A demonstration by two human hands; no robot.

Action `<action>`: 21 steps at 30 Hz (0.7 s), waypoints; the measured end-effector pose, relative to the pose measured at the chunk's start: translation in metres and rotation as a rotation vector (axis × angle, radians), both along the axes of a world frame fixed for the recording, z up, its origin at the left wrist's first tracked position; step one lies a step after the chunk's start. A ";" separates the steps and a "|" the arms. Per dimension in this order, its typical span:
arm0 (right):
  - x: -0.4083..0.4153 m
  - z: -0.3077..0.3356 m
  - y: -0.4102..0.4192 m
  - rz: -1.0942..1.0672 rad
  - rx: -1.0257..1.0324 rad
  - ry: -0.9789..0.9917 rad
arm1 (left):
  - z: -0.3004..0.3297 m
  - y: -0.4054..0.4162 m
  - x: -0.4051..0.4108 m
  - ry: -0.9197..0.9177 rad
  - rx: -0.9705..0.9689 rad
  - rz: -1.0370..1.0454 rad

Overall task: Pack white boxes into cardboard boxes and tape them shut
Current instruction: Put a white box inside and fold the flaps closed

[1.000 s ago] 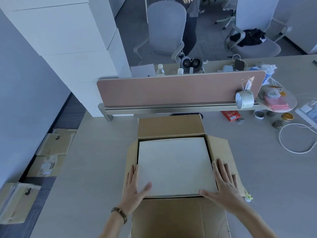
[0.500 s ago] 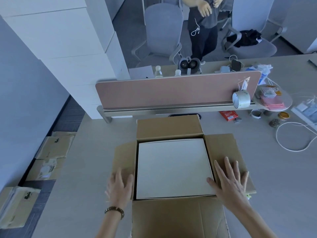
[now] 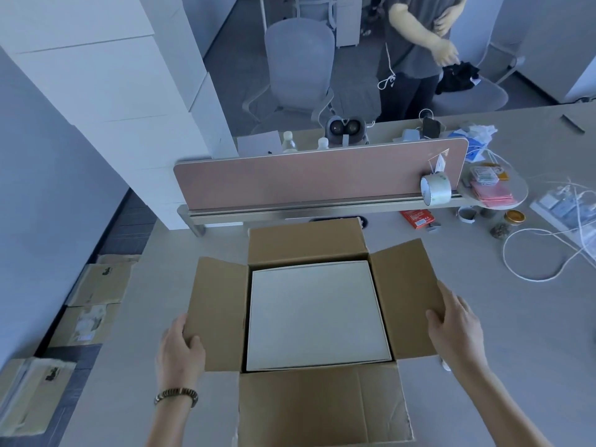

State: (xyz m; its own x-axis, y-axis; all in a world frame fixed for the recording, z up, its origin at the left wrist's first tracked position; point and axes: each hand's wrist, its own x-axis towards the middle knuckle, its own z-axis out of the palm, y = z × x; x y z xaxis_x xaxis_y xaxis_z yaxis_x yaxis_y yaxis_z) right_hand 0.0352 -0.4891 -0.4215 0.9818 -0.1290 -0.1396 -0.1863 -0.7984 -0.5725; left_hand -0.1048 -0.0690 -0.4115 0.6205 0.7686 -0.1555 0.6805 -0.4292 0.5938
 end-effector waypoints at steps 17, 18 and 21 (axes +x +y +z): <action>-0.030 -0.013 0.043 0.531 -0.019 0.281 | -0.024 -0.061 -0.001 0.198 -0.153 -0.559; -0.029 -0.018 0.042 0.530 -0.018 0.317 | -0.026 -0.061 -0.002 0.219 -0.172 -0.587; -0.029 -0.028 0.042 0.550 -0.014 0.362 | -0.029 -0.058 0.000 0.258 -0.191 -0.675</action>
State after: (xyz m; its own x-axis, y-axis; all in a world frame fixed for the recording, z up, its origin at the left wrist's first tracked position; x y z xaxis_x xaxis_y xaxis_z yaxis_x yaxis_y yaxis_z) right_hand 0.0064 -0.4468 -0.4497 0.7967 0.3737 -0.4750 0.0720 -0.8390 -0.5394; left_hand -0.1049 -0.1269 -0.4400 0.8736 0.1785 -0.4528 0.4335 -0.7085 0.5569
